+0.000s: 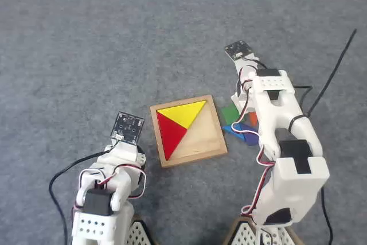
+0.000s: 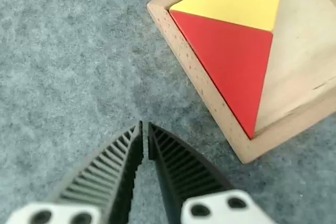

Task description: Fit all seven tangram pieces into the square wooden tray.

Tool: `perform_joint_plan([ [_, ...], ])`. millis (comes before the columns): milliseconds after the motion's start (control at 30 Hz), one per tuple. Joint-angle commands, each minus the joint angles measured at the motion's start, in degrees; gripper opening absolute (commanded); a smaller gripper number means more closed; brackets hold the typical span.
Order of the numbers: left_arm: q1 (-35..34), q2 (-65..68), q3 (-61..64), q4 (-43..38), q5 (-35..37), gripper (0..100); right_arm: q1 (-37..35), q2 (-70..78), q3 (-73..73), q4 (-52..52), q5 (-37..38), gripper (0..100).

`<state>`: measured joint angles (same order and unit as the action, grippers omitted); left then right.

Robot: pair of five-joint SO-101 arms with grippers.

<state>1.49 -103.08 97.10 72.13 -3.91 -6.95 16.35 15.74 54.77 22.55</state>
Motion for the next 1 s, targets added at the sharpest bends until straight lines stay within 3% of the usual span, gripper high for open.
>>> perform_joint_plan([
  [0, -0.2, -1.1, -0.6, 0.2, -0.2, 2, -0.3, 0.2, -1.3, -0.8, 0.7, 26.3],
  [200, -0.2, -1.1, -0.6, 0.2, -0.2, 2, 0.0, 1.8, -1.2, 1.0, 0.7, 24.4],
  [367, -0.2, -1.1, -0.6, 0.2, -0.2, 2, 0.0, 1.8, -1.2, 0.7, 0.6, 6.9],
  [433, -0.2, -1.1, -0.6, 0.2, -0.2, 2, 0.0, 1.8, -1.2, 0.7, 0.4, 4.3],
  [667, -0.2, -1.1, -0.6, 0.2, -0.2, 2, 0.0, 1.3, -1.4, 0.7, -0.4, 3.8],
  [967, -0.2, -1.1, -0.6, 0.2, -0.2, 2, -2.9, -9.3, -3.9, 7.4, -10.3, 3.7],
])
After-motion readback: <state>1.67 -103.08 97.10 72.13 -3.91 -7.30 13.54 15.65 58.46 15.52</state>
